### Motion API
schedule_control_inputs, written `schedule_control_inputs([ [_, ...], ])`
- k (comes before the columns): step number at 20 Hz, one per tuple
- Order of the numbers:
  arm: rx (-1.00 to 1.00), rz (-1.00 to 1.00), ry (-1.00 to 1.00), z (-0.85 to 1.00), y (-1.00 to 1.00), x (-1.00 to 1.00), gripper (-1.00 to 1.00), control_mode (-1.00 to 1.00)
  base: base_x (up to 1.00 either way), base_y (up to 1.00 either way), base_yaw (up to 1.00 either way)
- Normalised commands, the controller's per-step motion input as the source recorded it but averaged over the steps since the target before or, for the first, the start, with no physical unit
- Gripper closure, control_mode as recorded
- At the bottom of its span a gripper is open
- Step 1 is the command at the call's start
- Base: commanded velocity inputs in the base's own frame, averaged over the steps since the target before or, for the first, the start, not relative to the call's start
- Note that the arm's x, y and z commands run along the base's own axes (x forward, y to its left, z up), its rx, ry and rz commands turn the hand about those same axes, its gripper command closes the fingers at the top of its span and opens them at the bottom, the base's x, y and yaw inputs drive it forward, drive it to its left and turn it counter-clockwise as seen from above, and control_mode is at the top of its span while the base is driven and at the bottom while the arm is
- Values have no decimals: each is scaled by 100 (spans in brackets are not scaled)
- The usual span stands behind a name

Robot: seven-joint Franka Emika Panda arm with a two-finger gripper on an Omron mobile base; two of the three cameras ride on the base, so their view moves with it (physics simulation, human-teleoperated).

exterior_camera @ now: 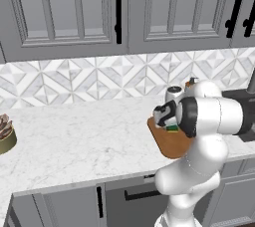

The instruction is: Pick up the sponge from the counter and clean the cutting board by briefly scrubbing or pressing down on the cutting board. Once finished, release the sponge.

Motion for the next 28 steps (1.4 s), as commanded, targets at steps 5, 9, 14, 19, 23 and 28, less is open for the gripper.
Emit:
schedule_control_inputs([
  [5,0,0,0,0,0,50,100,-100,0,0,0],
  [9,0,0,0,0,0,37,100,-100,0,0,0],
  [14,0,0,0,0,-24,16,100,-100,0,0,0],
  [19,0,0,0,-1,-53,4,100,-100,0,0,0],
  [23,0,0,0,-5,-32,0,100,-100,0,0,0],
  [28,0,2,0,-17,-1,0,100,-100,0,0,0],
])
